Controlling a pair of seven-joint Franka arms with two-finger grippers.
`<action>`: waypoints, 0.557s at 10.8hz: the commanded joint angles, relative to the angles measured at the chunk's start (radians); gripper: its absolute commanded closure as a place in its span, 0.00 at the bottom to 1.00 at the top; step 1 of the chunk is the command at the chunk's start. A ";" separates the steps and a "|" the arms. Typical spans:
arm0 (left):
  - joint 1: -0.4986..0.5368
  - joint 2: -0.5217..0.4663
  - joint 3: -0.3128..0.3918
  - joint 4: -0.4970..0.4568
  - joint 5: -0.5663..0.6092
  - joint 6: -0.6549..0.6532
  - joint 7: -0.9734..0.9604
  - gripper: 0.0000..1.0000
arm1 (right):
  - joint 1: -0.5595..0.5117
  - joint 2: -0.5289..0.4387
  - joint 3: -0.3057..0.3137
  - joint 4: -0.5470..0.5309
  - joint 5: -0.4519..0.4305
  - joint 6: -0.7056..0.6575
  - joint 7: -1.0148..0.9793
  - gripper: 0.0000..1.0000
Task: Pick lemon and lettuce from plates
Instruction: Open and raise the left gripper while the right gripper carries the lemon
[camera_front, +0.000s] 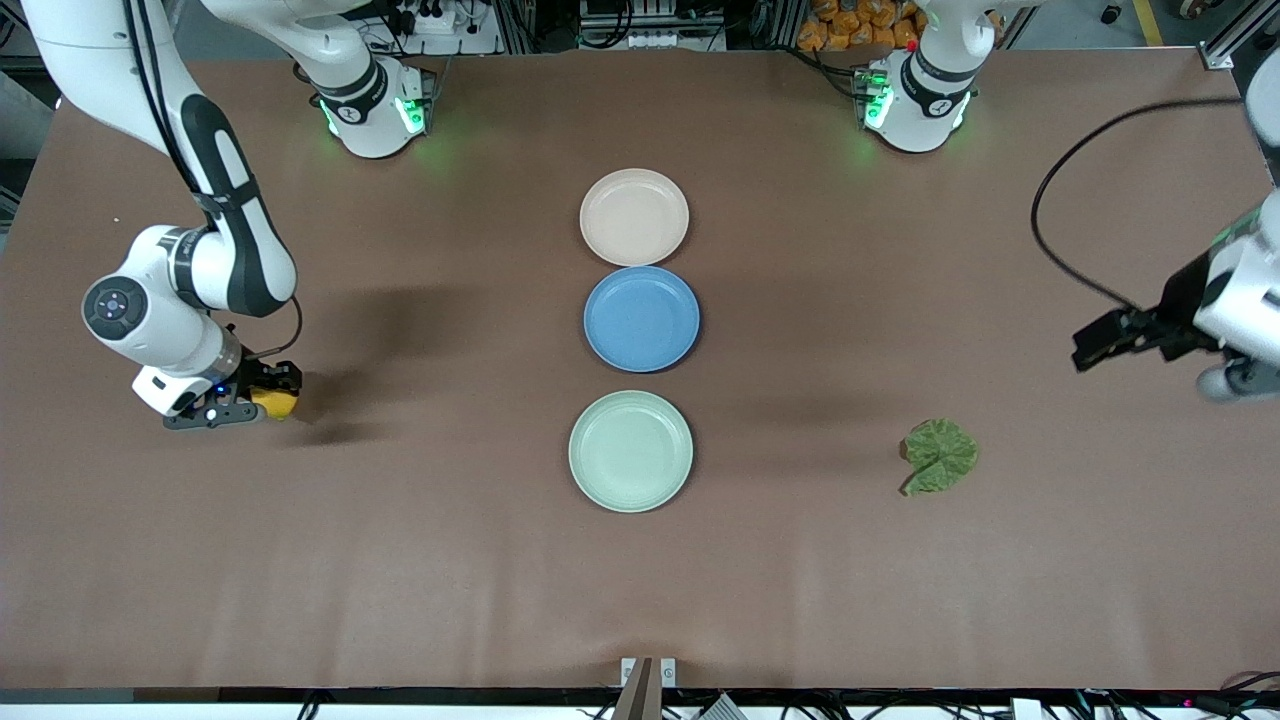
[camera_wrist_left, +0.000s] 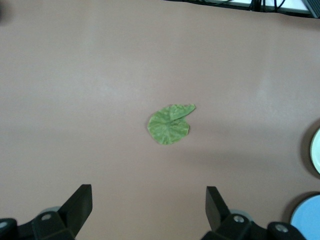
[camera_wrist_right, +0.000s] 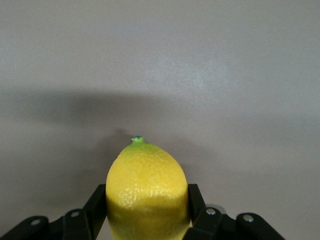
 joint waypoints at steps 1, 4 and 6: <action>0.005 -0.088 -0.005 -0.021 -0.010 -0.072 -0.017 0.00 | -0.012 0.037 0.009 0.030 0.007 0.023 -0.006 0.41; 0.006 -0.123 -0.003 -0.023 -0.021 -0.112 -0.012 0.00 | -0.024 0.067 0.012 0.032 0.012 0.028 -0.008 0.00; 0.006 -0.134 -0.008 -0.023 -0.022 -0.139 -0.003 0.00 | -0.013 0.064 0.012 0.058 0.032 0.014 -0.005 0.00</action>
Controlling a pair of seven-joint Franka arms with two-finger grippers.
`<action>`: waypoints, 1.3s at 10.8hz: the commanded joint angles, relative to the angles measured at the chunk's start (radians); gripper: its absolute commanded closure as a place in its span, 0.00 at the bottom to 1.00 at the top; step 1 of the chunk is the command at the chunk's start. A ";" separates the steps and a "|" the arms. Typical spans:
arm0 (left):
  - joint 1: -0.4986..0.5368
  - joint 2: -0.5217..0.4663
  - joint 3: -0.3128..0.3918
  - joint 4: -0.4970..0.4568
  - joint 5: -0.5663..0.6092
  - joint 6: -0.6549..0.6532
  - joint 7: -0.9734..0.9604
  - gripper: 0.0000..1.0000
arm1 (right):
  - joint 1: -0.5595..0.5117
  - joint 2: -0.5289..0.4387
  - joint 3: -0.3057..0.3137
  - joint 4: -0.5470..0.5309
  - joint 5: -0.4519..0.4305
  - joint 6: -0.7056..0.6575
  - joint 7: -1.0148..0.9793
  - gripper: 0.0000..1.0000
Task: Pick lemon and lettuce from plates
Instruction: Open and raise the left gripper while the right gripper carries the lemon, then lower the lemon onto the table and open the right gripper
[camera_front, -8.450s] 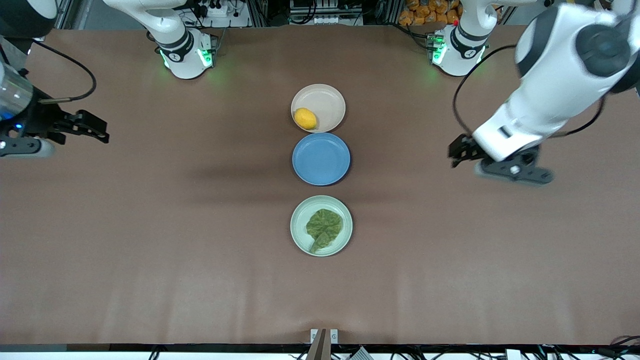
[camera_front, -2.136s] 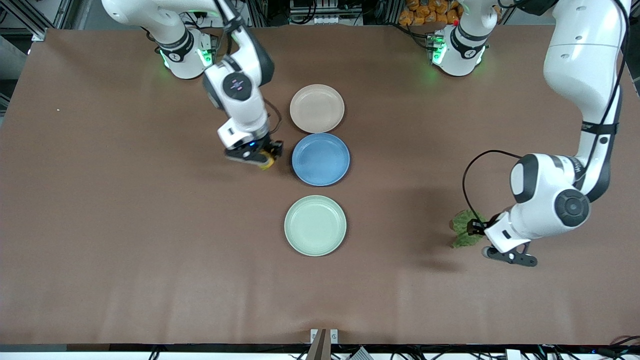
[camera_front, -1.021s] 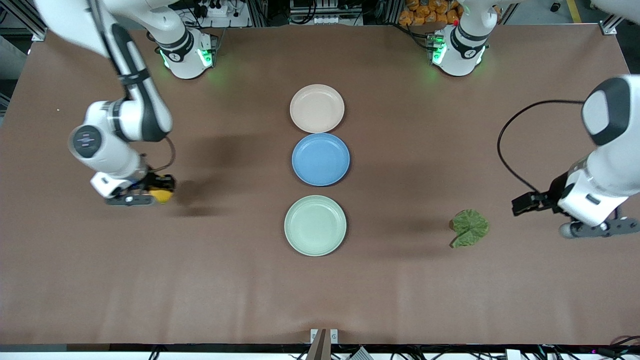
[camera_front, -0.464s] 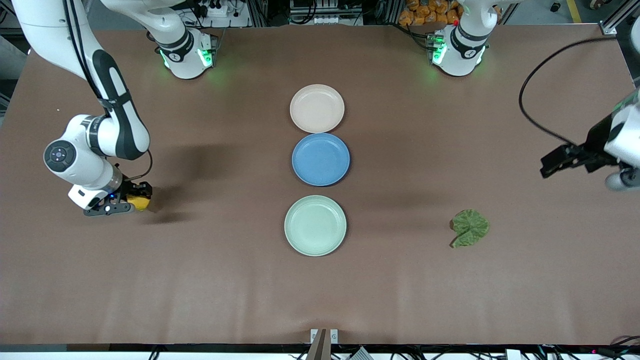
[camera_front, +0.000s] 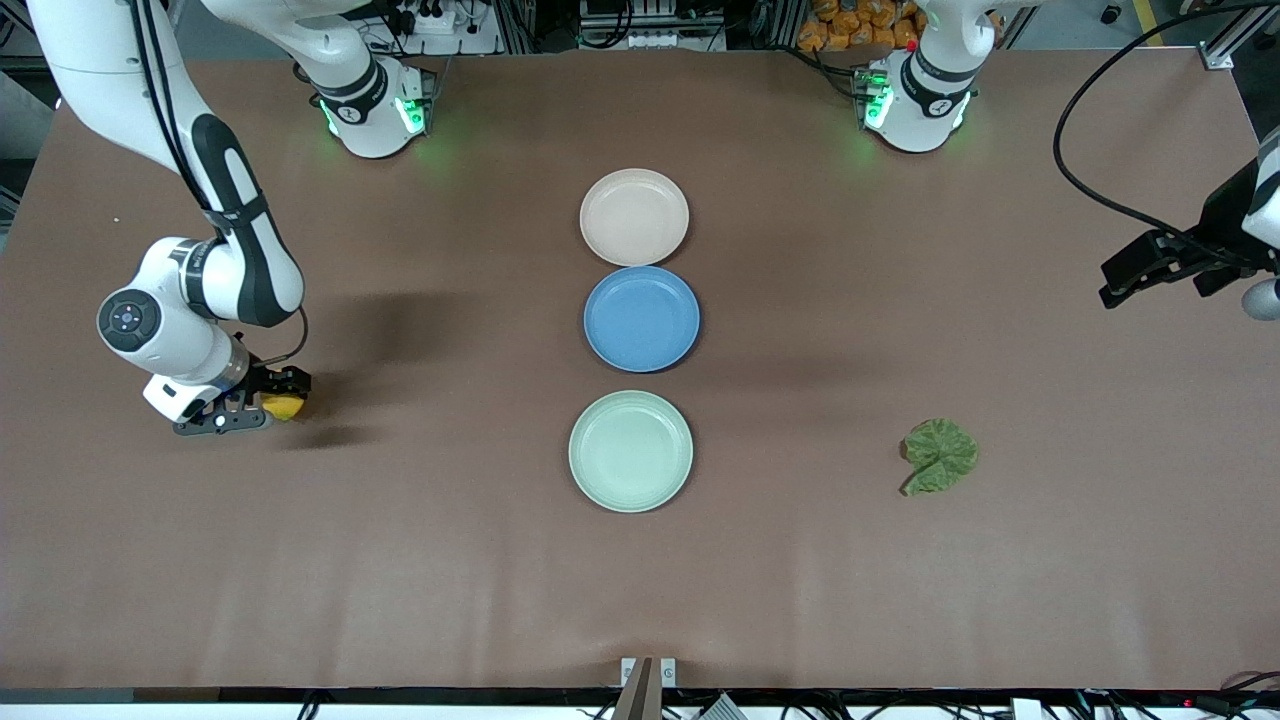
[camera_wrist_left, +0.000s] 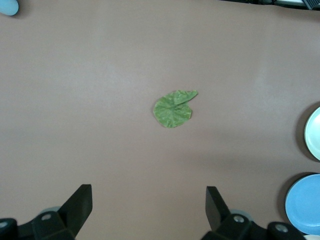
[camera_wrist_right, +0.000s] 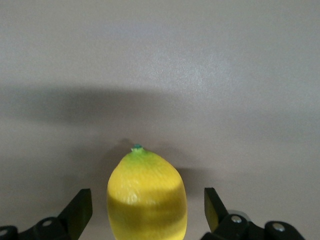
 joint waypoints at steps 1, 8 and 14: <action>0.006 -0.034 -0.009 -0.021 -0.022 -0.043 -0.002 0.00 | -0.007 0.012 0.010 0.046 0.027 -0.010 -0.006 0.00; 0.008 -0.050 -0.013 -0.021 -0.023 -0.085 0.104 0.00 | -0.013 -0.078 0.018 0.124 0.027 -0.270 -0.011 0.00; 0.014 -0.048 -0.013 -0.015 -0.022 -0.085 0.127 0.00 | -0.195 -0.282 0.240 0.128 -0.007 -0.513 0.101 0.00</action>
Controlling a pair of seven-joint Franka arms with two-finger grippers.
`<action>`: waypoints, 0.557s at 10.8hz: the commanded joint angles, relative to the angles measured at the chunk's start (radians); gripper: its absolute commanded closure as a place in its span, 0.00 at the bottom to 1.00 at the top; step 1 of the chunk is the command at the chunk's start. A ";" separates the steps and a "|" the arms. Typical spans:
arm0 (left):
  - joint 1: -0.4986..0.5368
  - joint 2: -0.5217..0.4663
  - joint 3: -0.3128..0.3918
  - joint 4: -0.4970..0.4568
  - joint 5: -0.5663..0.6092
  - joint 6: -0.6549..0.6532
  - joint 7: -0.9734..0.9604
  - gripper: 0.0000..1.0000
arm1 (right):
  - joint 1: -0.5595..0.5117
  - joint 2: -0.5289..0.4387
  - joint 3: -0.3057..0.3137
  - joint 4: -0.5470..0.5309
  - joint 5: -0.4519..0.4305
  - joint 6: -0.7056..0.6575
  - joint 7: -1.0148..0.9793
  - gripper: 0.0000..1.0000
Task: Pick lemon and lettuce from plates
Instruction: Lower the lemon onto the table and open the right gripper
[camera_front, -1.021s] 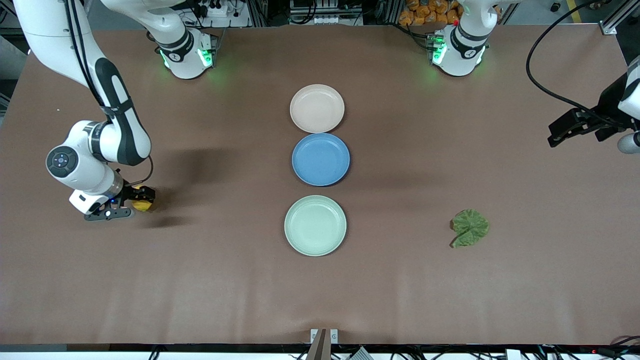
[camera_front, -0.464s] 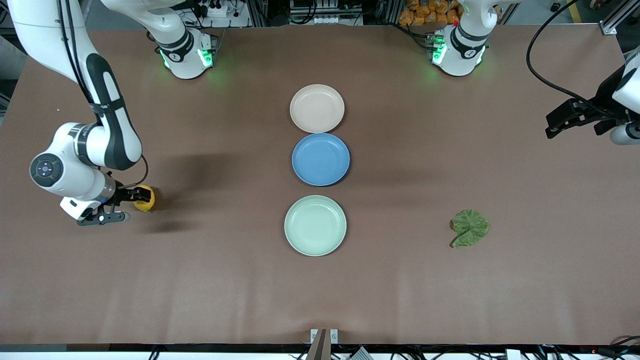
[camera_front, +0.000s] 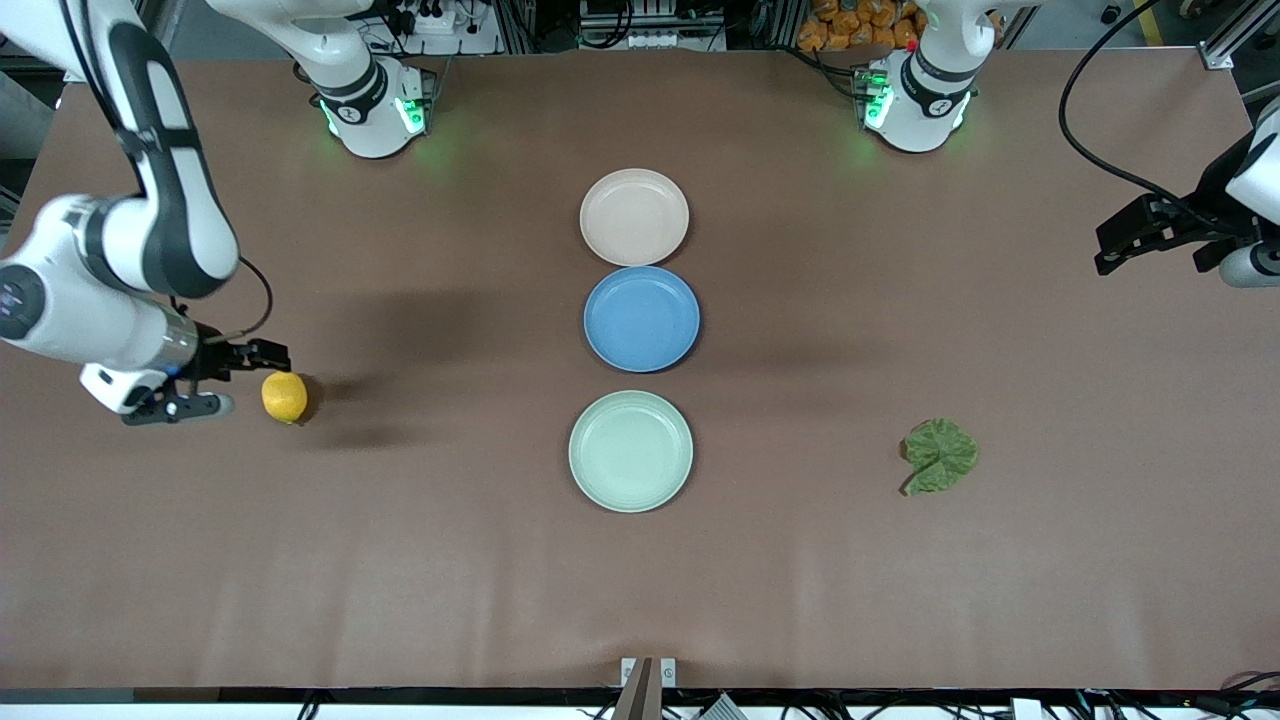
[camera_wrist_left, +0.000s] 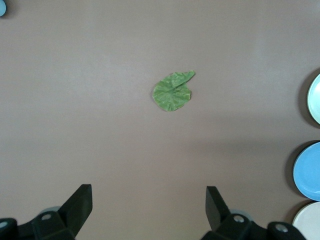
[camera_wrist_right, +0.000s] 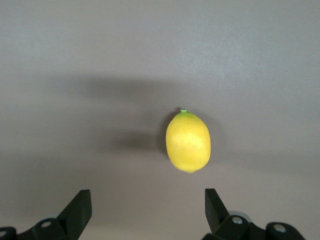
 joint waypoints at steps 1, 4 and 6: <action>0.012 -0.019 -0.001 -0.014 -0.019 -0.010 0.023 0.00 | -0.043 -0.103 0.067 -0.021 -0.041 -0.083 0.120 0.00; 0.012 -0.018 -0.001 -0.012 -0.019 -0.010 0.026 0.00 | -0.053 -0.195 0.101 -0.024 -0.045 -0.136 0.179 0.00; 0.012 -0.019 -0.001 -0.012 -0.022 -0.010 0.026 0.00 | -0.055 -0.212 0.101 0.020 -0.050 -0.139 0.171 0.00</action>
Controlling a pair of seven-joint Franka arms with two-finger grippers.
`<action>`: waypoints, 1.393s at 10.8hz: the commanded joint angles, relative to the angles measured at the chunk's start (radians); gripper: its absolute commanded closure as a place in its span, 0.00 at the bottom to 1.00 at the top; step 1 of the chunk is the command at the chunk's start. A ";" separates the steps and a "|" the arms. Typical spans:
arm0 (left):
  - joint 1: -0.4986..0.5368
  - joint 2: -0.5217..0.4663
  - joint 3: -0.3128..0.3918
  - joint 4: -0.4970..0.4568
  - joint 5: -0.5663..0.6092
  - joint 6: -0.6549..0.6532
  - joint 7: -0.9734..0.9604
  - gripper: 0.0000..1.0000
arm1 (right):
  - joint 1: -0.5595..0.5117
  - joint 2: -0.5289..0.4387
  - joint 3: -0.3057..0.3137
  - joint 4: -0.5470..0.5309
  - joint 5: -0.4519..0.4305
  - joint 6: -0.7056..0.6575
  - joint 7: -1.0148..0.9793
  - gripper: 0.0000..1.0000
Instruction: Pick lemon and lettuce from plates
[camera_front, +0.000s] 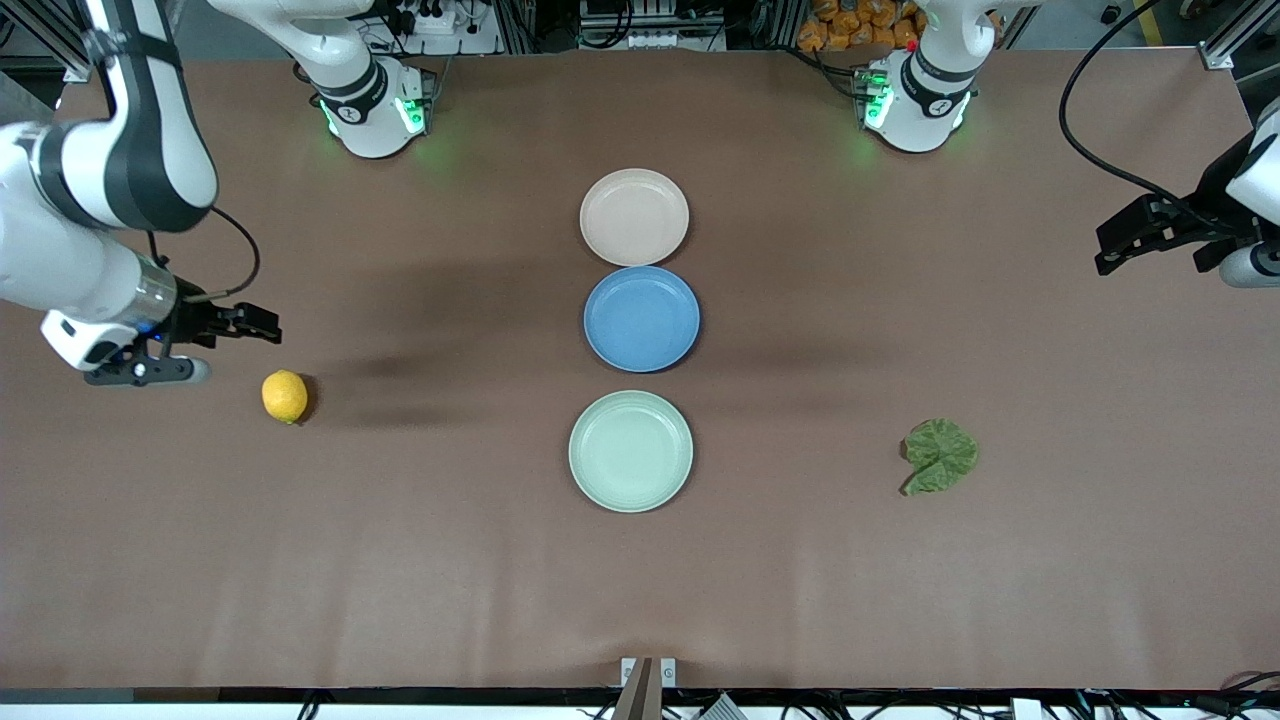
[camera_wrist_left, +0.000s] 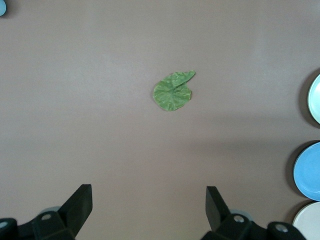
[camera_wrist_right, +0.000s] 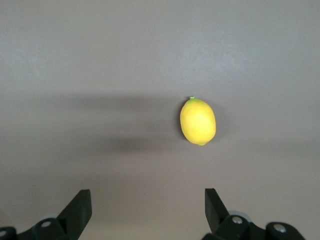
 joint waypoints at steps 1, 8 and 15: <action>0.009 -0.020 -0.006 -0.011 -0.033 -0.032 0.025 0.00 | -0.029 -0.048 0.022 0.068 -0.021 -0.030 0.012 0.00; 0.009 -0.014 0.003 -0.014 -0.048 -0.041 0.008 0.00 | -0.023 -0.037 0.019 0.446 -0.021 -0.311 0.023 0.00; 0.005 -0.013 -0.005 -0.019 -0.041 -0.010 -0.067 0.00 | -0.042 -0.043 0.023 0.499 -0.087 -0.407 0.040 0.00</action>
